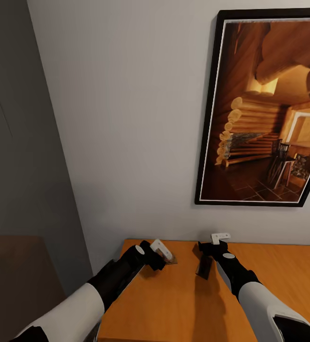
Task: Take the four mousetraps from the cabinet in the bathroom and place them on the bathroom floor. Make sure all four end up on the same floor surface, and ensure that at least two of them are either under or directly next to the same bathroom sink.
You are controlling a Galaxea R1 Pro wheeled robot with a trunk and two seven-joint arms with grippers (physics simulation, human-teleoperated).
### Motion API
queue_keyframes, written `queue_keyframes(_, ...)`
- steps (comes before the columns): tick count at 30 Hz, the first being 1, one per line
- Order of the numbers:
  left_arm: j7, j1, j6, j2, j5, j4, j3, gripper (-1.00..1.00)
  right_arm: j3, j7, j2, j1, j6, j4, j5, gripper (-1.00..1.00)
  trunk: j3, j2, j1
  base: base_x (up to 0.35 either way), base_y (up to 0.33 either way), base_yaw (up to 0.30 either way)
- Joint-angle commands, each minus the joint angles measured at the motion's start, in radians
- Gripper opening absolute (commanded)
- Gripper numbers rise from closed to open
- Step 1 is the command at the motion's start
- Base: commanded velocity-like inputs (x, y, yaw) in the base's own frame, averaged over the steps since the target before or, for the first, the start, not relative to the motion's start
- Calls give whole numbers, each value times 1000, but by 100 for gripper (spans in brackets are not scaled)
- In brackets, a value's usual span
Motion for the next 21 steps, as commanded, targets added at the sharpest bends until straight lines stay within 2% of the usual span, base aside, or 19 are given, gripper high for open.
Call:
queue_keyframes(1,-7,-1,3,5,-8,-1,8,100,-7,3,1,-1,-1,0,10,100,-2,-1,0,0,0,0)
queue_keyframes(3,-8,-1,-10,26,-8,-1,41,100,-7,3,1,-1,-1,-1,11,100,-2,-1,0,0,0,0)
queue_keyframes(10,-12,0,-59,47,-7,2,54,100,-8,2,1,-1,-2,-3,12,100,-2,-1,0,0,0,0)
queue_keyframes(16,-21,-1,-74,47,-5,0,50,100,-9,2,1,-1,-3,-4,12,100,-2,-1,0,0,0,0)
queue_keyframes(21,-36,-1,-78,31,-4,-2,46,100,-8,2,2,-1,-7,-4,13,100,-2,-1,0,0,0,0)
